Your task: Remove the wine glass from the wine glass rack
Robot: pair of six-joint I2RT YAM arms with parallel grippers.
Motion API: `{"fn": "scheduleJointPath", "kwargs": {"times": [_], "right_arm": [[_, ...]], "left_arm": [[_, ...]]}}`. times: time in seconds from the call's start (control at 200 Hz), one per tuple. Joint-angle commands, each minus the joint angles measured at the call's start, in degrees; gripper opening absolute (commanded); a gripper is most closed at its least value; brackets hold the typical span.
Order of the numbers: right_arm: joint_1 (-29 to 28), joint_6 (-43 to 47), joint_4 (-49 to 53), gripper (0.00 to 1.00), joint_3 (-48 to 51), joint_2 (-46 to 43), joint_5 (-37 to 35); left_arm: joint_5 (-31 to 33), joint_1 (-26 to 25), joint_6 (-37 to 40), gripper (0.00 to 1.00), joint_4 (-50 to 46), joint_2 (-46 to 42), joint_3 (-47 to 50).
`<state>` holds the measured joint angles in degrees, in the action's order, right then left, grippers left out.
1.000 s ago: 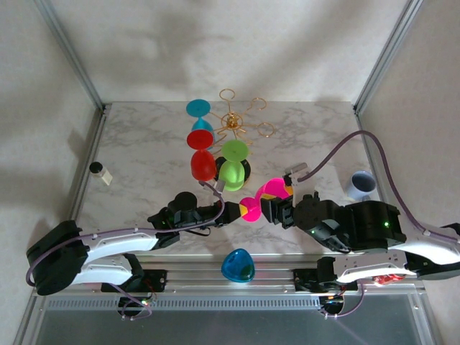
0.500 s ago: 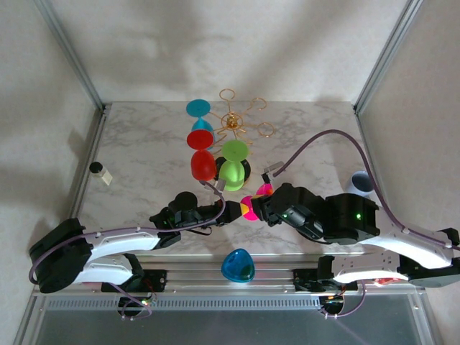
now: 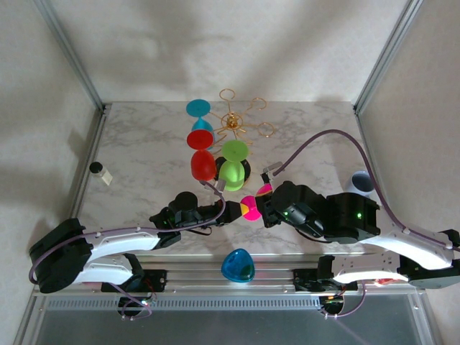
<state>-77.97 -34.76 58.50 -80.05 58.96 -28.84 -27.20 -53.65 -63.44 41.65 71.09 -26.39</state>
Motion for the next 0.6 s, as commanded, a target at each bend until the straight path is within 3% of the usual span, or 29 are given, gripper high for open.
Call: {"fn": "scheduleJointPath", "kwargs": {"times": [0.0, 0.2, 0.365, 0.596], "right_arm": [[0.63, 0.00, 0.59, 0.00, 0.23, -0.70, -1.19], [0.71, -0.36, 1.72, 0.00, 0.24, -0.34, -2.07], [1.34, -1.33, 3.10, 0.00, 0.13, 0.36, -2.33], [4.84, -2.06, 3.47, 0.00, 0.97, 1.13, -0.38]], "left_arm": [[-0.22, 0.06, 0.24, 0.00, -0.46, 0.05, -1.64], [2.18, 0.38, 1.33, 0.00, -5.59, -0.46, -3.35], [5.10, 0.39, 4.22, 0.11, -12.37, -2.43, -5.42], [9.61, 0.47, 6.69, 0.17, -21.08, -6.50, -6.10]]}}
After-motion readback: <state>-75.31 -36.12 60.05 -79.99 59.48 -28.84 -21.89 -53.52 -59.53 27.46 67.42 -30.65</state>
